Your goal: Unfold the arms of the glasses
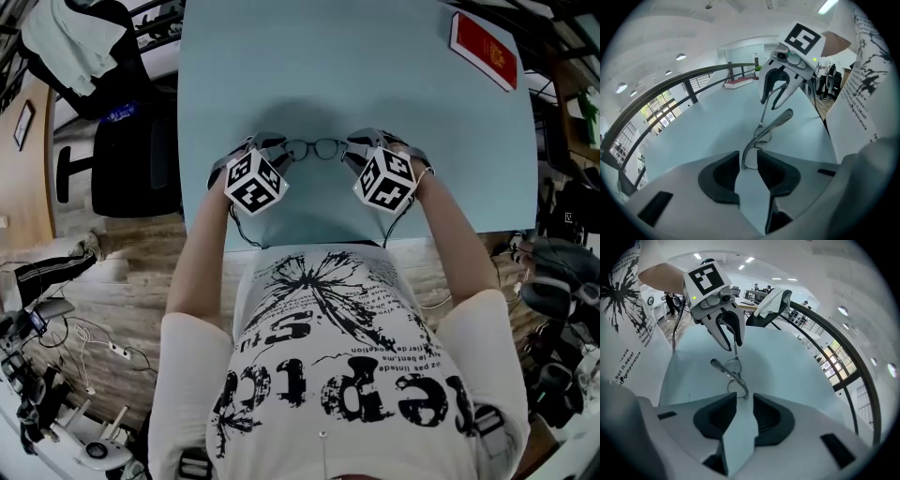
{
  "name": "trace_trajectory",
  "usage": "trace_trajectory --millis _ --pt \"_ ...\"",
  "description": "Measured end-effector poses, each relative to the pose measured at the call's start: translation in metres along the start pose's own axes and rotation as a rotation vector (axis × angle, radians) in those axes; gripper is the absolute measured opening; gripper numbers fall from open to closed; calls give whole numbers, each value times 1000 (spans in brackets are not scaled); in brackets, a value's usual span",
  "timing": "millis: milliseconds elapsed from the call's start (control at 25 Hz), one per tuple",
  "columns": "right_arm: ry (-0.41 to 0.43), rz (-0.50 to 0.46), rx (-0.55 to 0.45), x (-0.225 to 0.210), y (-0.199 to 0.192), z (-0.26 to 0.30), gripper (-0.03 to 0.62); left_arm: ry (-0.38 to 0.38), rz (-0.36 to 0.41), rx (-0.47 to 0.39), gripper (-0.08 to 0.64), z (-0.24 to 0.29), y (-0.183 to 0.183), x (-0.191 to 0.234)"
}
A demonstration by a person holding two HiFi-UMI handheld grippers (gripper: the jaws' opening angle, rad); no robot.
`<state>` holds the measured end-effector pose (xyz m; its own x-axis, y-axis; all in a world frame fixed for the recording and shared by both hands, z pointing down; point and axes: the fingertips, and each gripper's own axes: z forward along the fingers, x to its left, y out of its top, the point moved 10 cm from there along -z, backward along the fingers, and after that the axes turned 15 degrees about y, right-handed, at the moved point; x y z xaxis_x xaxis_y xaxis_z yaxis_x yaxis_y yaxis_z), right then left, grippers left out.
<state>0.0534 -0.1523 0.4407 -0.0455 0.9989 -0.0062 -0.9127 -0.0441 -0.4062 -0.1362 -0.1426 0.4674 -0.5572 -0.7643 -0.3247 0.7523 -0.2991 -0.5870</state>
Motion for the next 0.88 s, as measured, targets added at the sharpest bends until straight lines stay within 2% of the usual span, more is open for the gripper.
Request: trace_trajectory --millis 120,360,480,560,720,880 --pt "-39 49 -41 7 -8 -3 119 57 -33 -30 118 -12 -5 -7" --pt "-168 166 -155 28 -24 -24 84 252 -164 -117 118 -51 -12 -21" --pt "-244 237 -281 42 -26 -42 42 338 -231 -139 110 -77 -10 -31" --pt "-294 274 -386 49 -26 -55 25 394 -301 -173 78 -94 -6 -34" --pt "-393 324 -578 61 -23 -83 12 471 -415 -294 38 -128 11 -35" --pt "-480 298 -714 70 -20 -106 11 542 -479 -442 28 -158 28 -36"
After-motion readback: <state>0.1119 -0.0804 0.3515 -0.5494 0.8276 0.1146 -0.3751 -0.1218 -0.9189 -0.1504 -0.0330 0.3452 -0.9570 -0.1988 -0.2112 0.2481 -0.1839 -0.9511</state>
